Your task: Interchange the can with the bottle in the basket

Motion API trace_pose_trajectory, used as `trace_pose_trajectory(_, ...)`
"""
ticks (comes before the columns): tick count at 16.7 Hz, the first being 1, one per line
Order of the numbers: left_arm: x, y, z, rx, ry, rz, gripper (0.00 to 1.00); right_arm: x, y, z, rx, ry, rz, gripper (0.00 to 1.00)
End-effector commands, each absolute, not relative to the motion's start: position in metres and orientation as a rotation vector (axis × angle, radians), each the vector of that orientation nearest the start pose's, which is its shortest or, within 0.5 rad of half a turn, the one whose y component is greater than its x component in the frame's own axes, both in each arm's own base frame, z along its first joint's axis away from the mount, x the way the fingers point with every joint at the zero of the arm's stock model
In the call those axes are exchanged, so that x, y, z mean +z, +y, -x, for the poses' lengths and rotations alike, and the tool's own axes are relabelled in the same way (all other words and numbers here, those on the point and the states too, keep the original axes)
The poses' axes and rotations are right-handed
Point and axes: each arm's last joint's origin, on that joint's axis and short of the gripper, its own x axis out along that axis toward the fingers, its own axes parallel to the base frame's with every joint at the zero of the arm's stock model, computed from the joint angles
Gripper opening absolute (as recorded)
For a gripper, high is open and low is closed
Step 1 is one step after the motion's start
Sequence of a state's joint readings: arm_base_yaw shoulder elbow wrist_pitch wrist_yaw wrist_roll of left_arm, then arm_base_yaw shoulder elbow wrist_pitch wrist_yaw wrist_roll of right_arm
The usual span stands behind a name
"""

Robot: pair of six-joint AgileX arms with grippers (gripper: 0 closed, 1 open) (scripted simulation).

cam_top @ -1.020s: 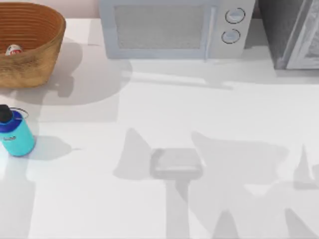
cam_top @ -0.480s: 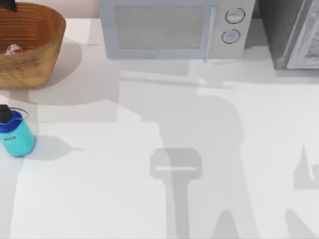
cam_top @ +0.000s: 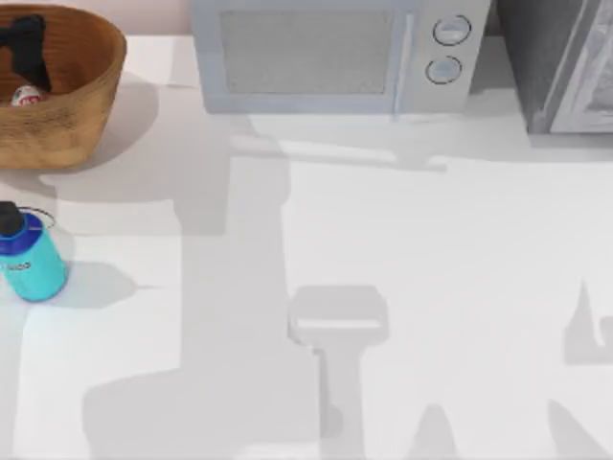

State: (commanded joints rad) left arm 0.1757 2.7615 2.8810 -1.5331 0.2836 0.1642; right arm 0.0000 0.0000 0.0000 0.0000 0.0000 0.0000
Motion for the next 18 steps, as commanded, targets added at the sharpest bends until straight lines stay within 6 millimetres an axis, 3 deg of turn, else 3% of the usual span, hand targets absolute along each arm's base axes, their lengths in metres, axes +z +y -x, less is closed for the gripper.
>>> trace_pose_trajectory(8, 0.190, 0.087, -0.516, -0.190, 1.356, 0.182, 1.00, 0.160, -0.001, -0.106, 0.000, 0.000, 0.000, 1.00)
trace_pose_trajectory(18, 0.138, 0.080, -0.529, -0.182, 1.374, 0.193, 1.00, 0.160, -0.001, -0.106, 0.000, 0.000, 0.000, 1.00)
